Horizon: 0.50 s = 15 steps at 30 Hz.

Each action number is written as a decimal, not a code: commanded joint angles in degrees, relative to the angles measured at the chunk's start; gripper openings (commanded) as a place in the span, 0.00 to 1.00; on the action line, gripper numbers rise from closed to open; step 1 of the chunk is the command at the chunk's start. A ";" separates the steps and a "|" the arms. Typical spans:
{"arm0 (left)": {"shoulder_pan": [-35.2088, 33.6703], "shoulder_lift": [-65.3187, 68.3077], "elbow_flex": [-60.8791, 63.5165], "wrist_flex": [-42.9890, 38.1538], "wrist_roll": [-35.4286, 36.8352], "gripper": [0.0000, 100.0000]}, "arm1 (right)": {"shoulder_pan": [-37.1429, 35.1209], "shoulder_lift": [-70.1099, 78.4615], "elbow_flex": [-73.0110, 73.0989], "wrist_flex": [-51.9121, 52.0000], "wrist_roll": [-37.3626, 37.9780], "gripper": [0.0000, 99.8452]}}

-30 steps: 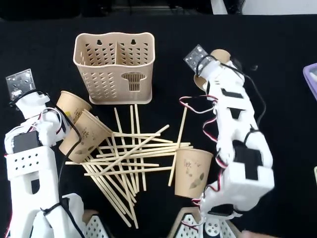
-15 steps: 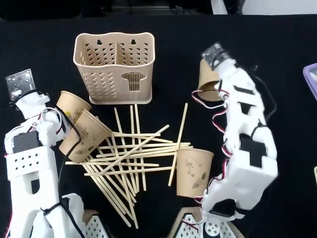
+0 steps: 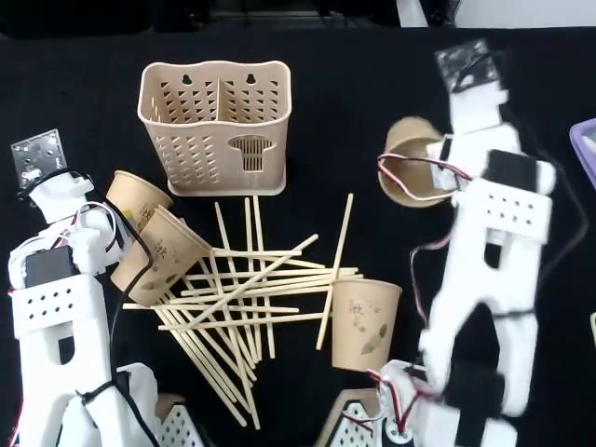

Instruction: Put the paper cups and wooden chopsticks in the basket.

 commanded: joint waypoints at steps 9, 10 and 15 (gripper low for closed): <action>-0.57 -1.32 -0.57 -0.97 0.35 0.22 | -20.40 -0.04 -35.56 12.84 -12.04 0.01; -0.57 -1.32 -0.57 -0.97 0.35 0.22 | -22.33 1.45 -37.67 12.75 -12.84 0.01; -0.57 -1.41 -0.48 -0.97 0.35 0.22 | -30.33 12.18 -46.20 12.92 -13.98 0.01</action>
